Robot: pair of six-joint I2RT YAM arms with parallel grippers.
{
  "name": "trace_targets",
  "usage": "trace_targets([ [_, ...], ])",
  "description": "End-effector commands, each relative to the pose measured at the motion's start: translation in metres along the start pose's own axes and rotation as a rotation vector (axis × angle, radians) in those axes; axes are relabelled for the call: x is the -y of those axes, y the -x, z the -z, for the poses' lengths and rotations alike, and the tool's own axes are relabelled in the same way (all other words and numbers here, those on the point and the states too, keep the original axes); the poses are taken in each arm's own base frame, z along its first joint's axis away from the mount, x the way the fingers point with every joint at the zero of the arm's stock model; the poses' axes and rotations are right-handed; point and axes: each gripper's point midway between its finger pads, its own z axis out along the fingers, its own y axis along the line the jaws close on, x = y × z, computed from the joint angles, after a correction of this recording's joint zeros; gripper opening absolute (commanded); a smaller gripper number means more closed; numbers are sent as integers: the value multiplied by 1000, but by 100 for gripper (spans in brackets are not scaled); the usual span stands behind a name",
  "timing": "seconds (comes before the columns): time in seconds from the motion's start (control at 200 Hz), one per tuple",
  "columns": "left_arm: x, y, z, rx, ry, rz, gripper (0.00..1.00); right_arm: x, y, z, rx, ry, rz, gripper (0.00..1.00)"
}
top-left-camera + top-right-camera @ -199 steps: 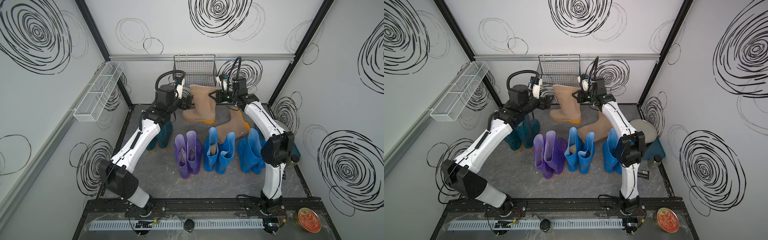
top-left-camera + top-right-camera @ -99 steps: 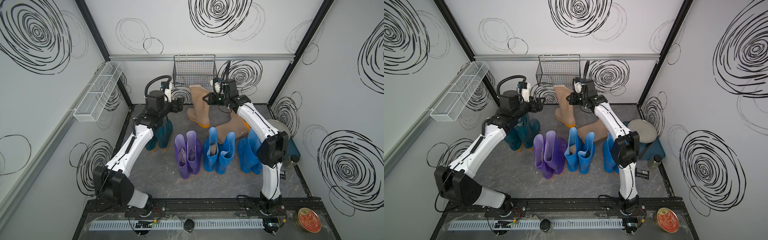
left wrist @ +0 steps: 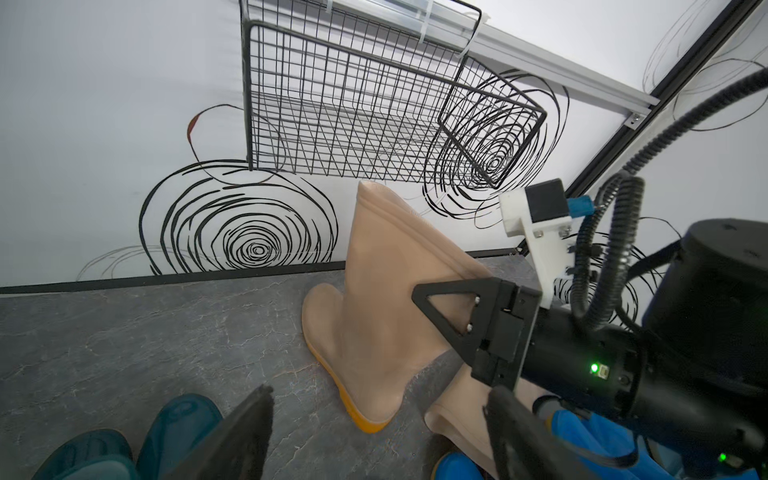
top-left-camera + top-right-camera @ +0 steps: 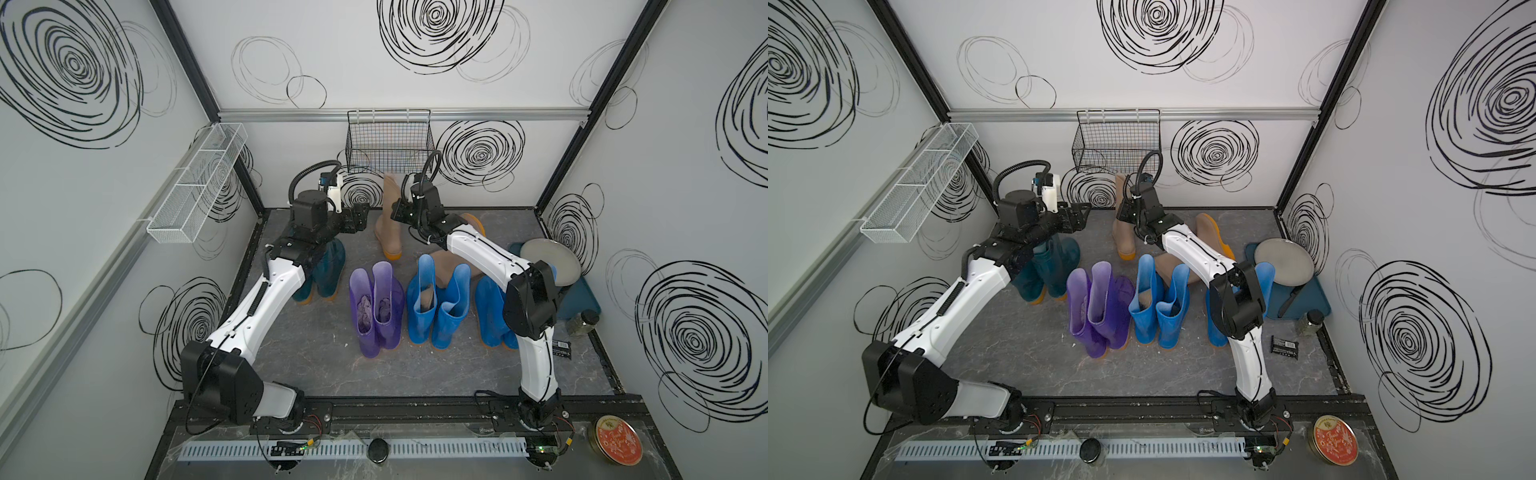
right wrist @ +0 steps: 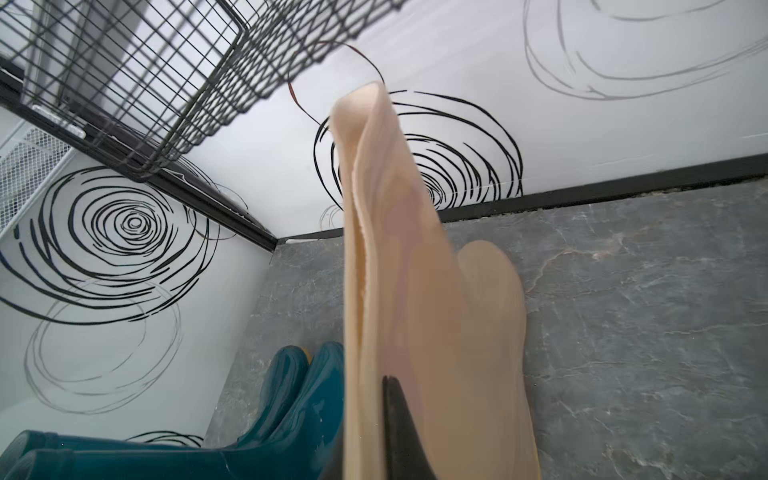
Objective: Match and arrange rain boots in pairs
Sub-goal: Adjust the rain boot at the center of the board.
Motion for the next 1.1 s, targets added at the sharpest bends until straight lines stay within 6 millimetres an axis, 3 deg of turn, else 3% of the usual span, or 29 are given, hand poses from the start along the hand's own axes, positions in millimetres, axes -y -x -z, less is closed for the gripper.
trace_targets([
  [0.0, 6, 16, 12, 55, -16, 6, 84, -15, 20, 4, 144, 2, -68, 28],
  [0.05, 5, 17, 14, 51, -6, 8, 84, -17, 17, 5, 139, 11, -68, 41],
  [0.21, 5, 22, 24, 56, 21, 14, 85, -30, 25, 24, 155, 27, 41, 65],
  [0.35, 8, 24, 30, 47, 35, 18, 85, -46, 34, 47, 125, 88, 159, 71],
  [0.45, 11, 24, 33, 33, 50, 8, 86, -57, 50, 77, 174, 99, 254, 75],
  [0.615, 24, 24, 37, 1, 38, -18, 86, -51, 83, 124, 181, 119, 309, 77],
  [0.735, 27, 27, 42, -12, 53, -27, 86, -15, 104, 152, 112, 78, 308, 79],
  [0.816, 31, 27, 44, -11, 57, -28, 86, 26, 104, 162, 13, -37, 334, 79],
  [0.931, 40, 19, 43, -33, 60, -38, 86, 85, 86, 166, -157, -145, 340, 81],
  [1.096, 55, 4, 38, -70, 65, -63, 86, 157, 52, 141, -361, -257, 374, 84],
])
